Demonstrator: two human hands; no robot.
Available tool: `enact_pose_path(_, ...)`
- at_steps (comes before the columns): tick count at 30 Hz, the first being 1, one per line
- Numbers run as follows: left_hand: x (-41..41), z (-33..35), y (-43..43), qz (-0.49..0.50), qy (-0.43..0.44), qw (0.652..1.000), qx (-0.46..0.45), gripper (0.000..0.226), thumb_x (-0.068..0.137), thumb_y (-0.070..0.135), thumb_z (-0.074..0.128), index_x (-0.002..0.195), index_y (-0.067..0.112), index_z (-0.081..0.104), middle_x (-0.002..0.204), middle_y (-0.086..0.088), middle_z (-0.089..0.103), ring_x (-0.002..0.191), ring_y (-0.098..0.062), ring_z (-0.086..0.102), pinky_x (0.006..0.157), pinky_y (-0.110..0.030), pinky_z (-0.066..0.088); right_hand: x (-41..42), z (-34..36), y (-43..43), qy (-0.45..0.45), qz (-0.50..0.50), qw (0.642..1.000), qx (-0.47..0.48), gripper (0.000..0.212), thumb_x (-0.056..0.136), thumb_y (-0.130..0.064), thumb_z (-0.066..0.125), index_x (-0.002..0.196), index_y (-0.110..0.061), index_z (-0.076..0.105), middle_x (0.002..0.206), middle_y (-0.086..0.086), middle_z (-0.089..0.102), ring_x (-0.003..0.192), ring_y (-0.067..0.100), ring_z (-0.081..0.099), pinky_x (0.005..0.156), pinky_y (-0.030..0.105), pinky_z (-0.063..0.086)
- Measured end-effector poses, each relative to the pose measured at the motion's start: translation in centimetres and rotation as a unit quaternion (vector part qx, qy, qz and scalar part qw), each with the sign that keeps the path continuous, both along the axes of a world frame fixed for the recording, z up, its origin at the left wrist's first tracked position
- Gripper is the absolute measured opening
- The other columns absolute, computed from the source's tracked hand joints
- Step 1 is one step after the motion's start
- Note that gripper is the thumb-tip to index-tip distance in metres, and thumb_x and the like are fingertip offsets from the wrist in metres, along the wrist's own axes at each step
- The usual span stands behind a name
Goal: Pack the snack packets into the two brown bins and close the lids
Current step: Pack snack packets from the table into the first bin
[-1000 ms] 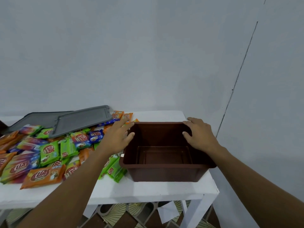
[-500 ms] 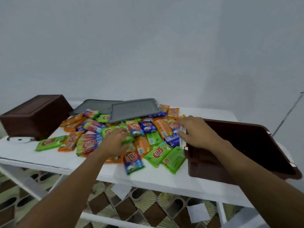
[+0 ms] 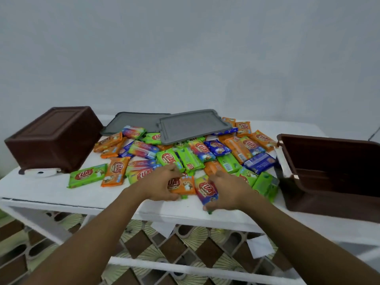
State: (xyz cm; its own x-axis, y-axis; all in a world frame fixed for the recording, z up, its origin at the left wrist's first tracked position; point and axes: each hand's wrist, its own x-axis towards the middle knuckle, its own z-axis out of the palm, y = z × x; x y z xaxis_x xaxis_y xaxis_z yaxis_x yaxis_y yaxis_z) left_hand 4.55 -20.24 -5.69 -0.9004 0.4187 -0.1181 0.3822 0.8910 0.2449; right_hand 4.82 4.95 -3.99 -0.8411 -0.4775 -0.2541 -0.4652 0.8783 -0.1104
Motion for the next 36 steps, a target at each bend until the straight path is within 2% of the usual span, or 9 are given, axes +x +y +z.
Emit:
enact_pose_path(4, -0.4, 0.8, 0.0, 0.023, 0.02, 0.998, 0.057, 0.069, 0.067, 0.045, 0.08, 0.124, 0.025, 0.045, 0.115, 0.007, 0.044, 0.101, -0.013, 0.05, 0.078, -0.03, 0.049, 1.0, -0.8, -1.3, 0.013, -0.054, 0.998, -0.021, 0.095, 0.067, -0.058, 0.074, 0.141, -0.013, 0.033, 0.132, 0.01, 0.044, 0.114, 0.029, 0.05, 0.086, 0.039, 0.049)
enact_pose_path(9, -0.6, 1.3, -0.5, 0.039, 0.023, 0.998, 0.051, 0.079, 0.066, 0.047, 0.08, 0.129, 0.032, 0.034, 0.126, 0.004, 0.046, 0.105, -0.015, 0.048, 0.086, -0.035, 0.05, 1.8, -1.2, -2.8, 0.004, -0.097, 0.995, -0.013, 0.102, 0.067, -0.039, 0.075, 0.146, -0.009, 0.018, 0.131, 0.018, 0.042, 0.109, 0.036, 0.052, 0.073, 0.038, 0.048)
enact_pose_path(16, -1.3, 3.2, -0.7, 0.067, 0.042, 0.996, 0.027, 0.086, 0.073, 0.063, 0.07, 0.141, 0.032, 0.029, 0.13, 0.001, 0.054, 0.101, -0.013, 0.055, 0.082, -0.031, 0.051, -0.4, 4.0, -0.7, 0.076, -0.094, 0.992, 0.026, 0.089, 0.075, -0.057, 0.065, 0.146, -0.021, 0.024, 0.134, 0.004, 0.053, 0.114, 0.027, 0.057, 0.087, 0.043, 0.049)
enact_pose_path(19, -1.8, 4.6, 1.0, 0.053, 0.046, 0.997, 0.018, 0.083, 0.073, 0.071, 0.063, 0.139, 0.031, 0.032, 0.126, 0.002, 0.056, 0.102, -0.016, 0.056, 0.083, -0.034, 0.051, -1.2, 7.0, 1.7, 0.077, -0.081, 0.994, -0.013, 0.089, 0.075, -0.058, 0.066, 0.146, -0.023, 0.027, 0.139, 0.002, 0.051, 0.12, 0.025, 0.052, 0.091, 0.042, 0.05)
enact_pose_path(22, -2.9, 6.5, 4.1, 0.032, 0.049, 0.997, 0.044, 0.08, 0.076, 0.082, 0.038, 0.137, 0.031, 0.04, 0.124, 0.005, 0.057, 0.106, -0.016, 0.055, 0.089, -0.038, 0.048, -1.6, 10.4, 5.4, 0.044, -0.085, 0.992, -0.082, 0.09, 0.072, -0.051, 0.075, 0.145, -0.024, 0.031, 0.139, -0.001, 0.049, 0.12, 0.02, 0.051, 0.095, 0.034, 0.046)
enact_pose_path(25, -4.5, 8.5, 7.7, -0.006, 0.055, 0.994, 0.095, 0.071, 0.074, 0.073, 0.023, 0.121, 0.028, 0.052, 0.113, 0.0, 0.063, 0.102, -0.021, 0.058, 0.086, -0.038, 0.046, -2.2, 12.8, 10.3, 0.01, -0.118, 0.981, -0.154, 0.087, 0.068, -0.057, 0.078, 0.139, -0.025, 0.04, 0.131, -0.006, 0.052, 0.113, 0.015, 0.054, 0.096, 0.029, 0.044)
enact_pose_path(29, -5.5, 10.6, 14.0, -0.026, 0.05, 0.989, 0.138, 0.076, 0.069, 0.079, 0.041, 0.126, 0.029, 0.049, 0.117, 0.007, 0.06, 0.104, -0.015, 0.059, 0.087, -0.034, 0.047, -3.0, 14.1, 18.4, 0.037, -0.153, 0.981, -0.11, 0.086, 0.053, -0.08, 0.066, 0.122, -0.032, 0.049, 0.118, -0.008, 0.059, 0.101, 0.014, 0.057, 0.091, 0.033, 0.047)
enact_pose_path(32, -5.9, 11.6, 19.5, -0.043, 0.041, 0.992, 0.113, 0.083, 0.066, 0.074, 0.059, 0.133, 0.031, 0.035, 0.128, 0.005, 0.056, 0.108, -0.016, 0.058, 0.093, -0.04, 0.049, -3.2, 13.7, 23.8, 0.046, -0.185, 0.981, -0.037, 0.085, 0.055, -0.067, 0.076, 0.125, -0.031, 0.041, 0.112, -0.004, 0.057, 0.097, 0.018, 0.056, 0.087, 0.037, 0.05)
enact_pose_path(36, -6.8, 13.0, 27.2, -0.077, 0.076, 0.991, 0.08, 0.063, 0.073, 0.055, 0.073, 0.117, 0.031, 0.035, 0.097, 0.005, 0.057, 0.083, -0.013, 0.056, 0.069, -0.034, 0.046, -4.4, 12.0, 29.4, 0.062, -0.192, 0.979, 0.004, 0.077, 0.063, -0.054, 0.077, 0.123, -0.031, 0.036, 0.11, -0.002, 0.056, 0.095, 0.019, 0.055, 0.085, 0.039, 0.051)
